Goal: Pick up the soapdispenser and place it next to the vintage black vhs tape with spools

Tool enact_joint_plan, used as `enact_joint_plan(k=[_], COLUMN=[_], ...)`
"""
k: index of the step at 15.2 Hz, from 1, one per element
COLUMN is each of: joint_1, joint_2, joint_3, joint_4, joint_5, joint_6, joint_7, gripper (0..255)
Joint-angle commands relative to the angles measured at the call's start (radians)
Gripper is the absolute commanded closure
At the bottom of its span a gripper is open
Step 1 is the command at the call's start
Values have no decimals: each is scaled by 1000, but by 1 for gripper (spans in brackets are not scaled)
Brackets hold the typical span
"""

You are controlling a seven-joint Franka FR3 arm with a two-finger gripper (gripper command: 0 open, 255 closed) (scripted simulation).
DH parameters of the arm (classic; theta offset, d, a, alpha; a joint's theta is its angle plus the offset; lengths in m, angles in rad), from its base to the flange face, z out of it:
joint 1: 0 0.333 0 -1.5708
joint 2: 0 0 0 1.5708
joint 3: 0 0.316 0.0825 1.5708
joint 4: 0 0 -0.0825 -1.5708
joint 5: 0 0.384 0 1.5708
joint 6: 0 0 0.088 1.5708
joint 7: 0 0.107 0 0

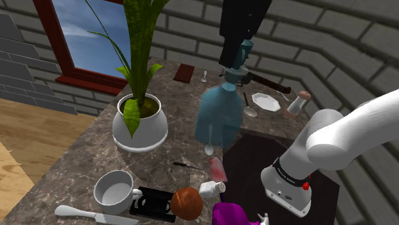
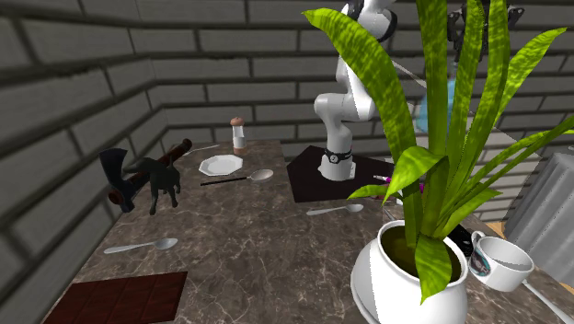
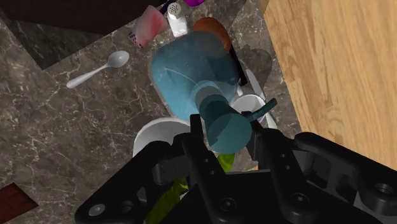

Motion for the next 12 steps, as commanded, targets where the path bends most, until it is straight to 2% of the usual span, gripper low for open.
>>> enact_joint_plan(k=[1, 4, 7, 10, 12], joint_1=[1, 2, 2, 19, 64], joint_2=[39, 111, 206, 342, 468], joint_3=[56, 148, 258, 390, 480], joint_4=[41, 112, 198, 301, 384], joint_5=[-2, -21, -68, -166, -276], joint_6=[7, 17, 25, 27, 16], joint_7=[62, 160, 272, 409, 520], gripper=[255, 255, 255, 255, 255])
